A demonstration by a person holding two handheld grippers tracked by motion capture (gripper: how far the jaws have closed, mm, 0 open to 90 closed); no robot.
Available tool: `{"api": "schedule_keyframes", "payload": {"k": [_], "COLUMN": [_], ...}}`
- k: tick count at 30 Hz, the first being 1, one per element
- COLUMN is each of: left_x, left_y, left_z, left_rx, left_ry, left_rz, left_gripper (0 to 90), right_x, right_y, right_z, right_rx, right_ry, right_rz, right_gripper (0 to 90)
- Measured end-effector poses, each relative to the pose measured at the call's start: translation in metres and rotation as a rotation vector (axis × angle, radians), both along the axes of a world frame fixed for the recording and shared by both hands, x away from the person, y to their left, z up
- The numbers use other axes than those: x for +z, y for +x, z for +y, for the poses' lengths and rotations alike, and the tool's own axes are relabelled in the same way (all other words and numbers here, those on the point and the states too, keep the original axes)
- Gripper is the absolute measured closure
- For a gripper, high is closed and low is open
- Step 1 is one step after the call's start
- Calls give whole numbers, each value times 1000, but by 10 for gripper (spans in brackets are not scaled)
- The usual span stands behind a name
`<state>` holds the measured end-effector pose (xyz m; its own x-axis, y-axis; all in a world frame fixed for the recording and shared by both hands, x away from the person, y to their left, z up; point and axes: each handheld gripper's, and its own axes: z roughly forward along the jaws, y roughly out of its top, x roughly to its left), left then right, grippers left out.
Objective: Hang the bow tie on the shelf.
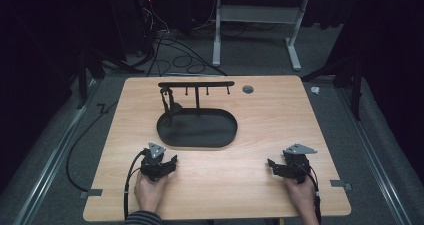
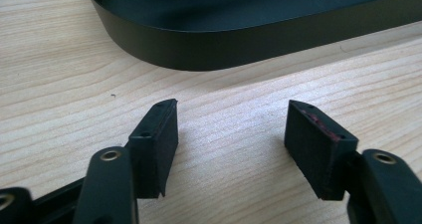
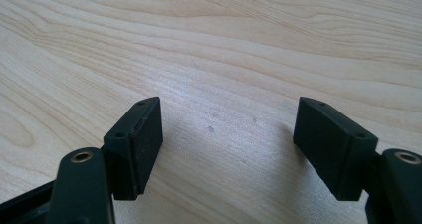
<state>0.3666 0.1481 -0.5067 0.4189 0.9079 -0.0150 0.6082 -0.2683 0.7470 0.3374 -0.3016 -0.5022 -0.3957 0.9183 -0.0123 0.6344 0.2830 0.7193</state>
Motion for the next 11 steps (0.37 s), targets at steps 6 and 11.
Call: {"api": "schedule_keyframes", "payload": {"k": [6, 11], "left_x": [0, 0], "left_y": [-1, -1], "left_z": [0, 0], "left_rx": [-1, -1], "left_ry": [-1, -1], "left_rz": [1, 0], "left_gripper": [360, 360], "right_x": [0, 0], "right_y": [0, 0], "right_z": [0, 0], "right_rx": [1, 0], "right_ry": [0, 1], "right_rz": [-1, 1], "right_gripper": [289, 289]}}
